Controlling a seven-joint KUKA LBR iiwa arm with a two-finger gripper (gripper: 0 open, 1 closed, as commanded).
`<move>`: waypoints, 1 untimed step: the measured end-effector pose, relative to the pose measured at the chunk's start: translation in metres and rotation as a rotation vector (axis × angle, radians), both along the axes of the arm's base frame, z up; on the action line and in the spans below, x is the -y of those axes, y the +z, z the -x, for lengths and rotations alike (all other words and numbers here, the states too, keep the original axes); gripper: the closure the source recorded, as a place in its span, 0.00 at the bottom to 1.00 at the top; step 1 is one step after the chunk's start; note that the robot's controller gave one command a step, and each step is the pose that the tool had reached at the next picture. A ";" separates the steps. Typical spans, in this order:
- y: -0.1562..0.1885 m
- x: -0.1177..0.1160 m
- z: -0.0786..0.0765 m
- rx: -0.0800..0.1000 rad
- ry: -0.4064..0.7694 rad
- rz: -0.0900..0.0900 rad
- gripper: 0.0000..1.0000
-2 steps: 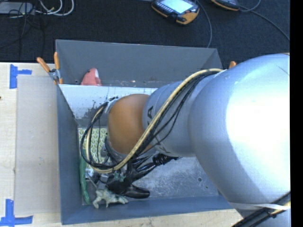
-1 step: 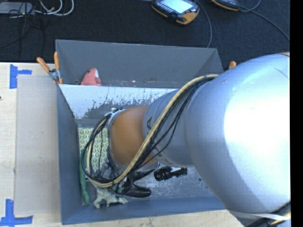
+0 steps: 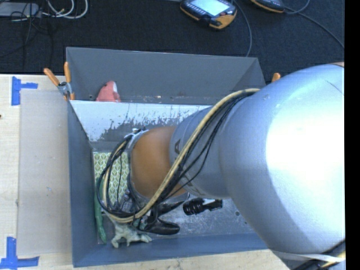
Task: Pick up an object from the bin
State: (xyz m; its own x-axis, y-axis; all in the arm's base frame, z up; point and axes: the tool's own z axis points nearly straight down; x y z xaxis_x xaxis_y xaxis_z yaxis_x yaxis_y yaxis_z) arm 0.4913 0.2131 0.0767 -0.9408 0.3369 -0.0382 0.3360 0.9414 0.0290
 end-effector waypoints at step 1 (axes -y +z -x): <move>0.005 0.000 0.001 -0.006 0.000 0.002 1.00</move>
Offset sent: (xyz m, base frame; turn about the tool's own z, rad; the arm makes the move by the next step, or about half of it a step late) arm 0.0000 0.0001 0.0850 0.0000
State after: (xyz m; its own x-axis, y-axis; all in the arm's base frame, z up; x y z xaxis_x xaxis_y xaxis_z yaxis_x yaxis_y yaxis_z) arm 0.4899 0.2128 0.0819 -0.9411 0.3364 -0.0332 0.3357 0.9416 0.0254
